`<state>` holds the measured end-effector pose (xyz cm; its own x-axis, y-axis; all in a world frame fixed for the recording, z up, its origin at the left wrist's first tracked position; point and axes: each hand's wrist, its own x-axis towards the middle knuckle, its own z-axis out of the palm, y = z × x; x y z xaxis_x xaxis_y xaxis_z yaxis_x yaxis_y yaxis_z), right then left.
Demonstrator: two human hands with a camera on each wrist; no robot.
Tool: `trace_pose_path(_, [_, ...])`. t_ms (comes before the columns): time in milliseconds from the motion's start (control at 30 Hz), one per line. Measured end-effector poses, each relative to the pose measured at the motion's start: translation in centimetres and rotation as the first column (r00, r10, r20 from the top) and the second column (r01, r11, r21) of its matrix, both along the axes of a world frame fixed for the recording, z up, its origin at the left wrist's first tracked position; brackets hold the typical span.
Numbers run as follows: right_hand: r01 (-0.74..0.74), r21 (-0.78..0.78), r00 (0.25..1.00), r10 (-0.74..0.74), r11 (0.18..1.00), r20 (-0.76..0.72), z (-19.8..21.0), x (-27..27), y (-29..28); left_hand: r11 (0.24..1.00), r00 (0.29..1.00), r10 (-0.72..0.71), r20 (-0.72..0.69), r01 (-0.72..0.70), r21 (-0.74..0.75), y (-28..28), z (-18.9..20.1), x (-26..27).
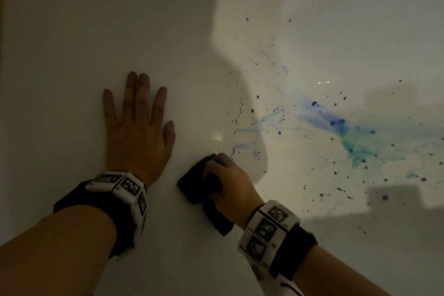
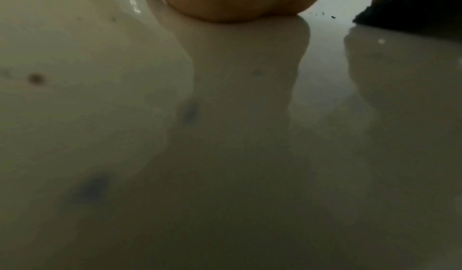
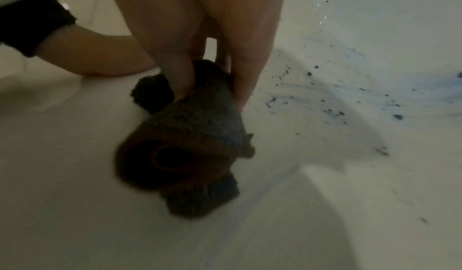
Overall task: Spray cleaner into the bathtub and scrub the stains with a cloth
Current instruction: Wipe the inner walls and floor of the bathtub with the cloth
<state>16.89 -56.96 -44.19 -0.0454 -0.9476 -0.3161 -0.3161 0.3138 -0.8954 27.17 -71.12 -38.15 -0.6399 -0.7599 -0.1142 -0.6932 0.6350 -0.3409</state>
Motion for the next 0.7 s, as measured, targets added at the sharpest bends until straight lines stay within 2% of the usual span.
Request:
trace_pose_path(67, [0.117,0.059,0.993,-0.117,0.991,-0.002,-1.2,-1.0,-0.5,1.0,1.0,-0.006,-0.004,0.006,-0.026,0.0,-0.2,-0.1])
trace_pose_path(167, [0.332,0.171,0.943,-0.324,0.927,-0.078,-2.9,-3.7,-1.7,1.0,1.0,-0.002,0.012,0.002,-0.03,0.0,-0.2,-0.2])
trace_pose_path(333, [0.494,0.341,0.869,-0.439,0.8,-0.229,-5.0,-7.9,-3.9,0.999,1.0,0.001,0.019,0.0,-0.04,0.0,-0.3,-0.2])
trace_pose_path(400, [0.482,0.397,0.874,-0.395,0.781,-0.283,-5.4,-9.4,-4.3,0.999,1.0,-0.002,0.022,0.003,-0.047,0.1,-0.3,-0.2])
trace_pose_path(433, [0.457,0.393,0.887,-0.374,0.798,-0.272,-5.2,-9.8,-4.3,0.999,1.0,-0.001,0.027,0.002,-0.047,0.1,-0.3,-0.3])
trace_pose_path(533, [0.344,0.222,0.939,-0.33,0.912,-0.1,-2.2,-8.9,-3.8,0.999,0.999,0.003,0.034,-0.002,-0.046,0.0,-0.4,-0.5])
trace_pose_path(600, [0.245,0.089,0.969,-0.247,0.965,0.012,0.3,-6.6,-4.0,0.999,0.999,0.008,0.044,-0.006,-0.041,-0.1,-0.4,-0.3])
trace_pose_path(700, [0.152,-0.013,0.988,-0.153,0.988,-0.03,1.3,-3.2,-5.5,1.0,0.999,0.008,0.044,-0.007,-0.027,0.1,-0.4,-0.1])
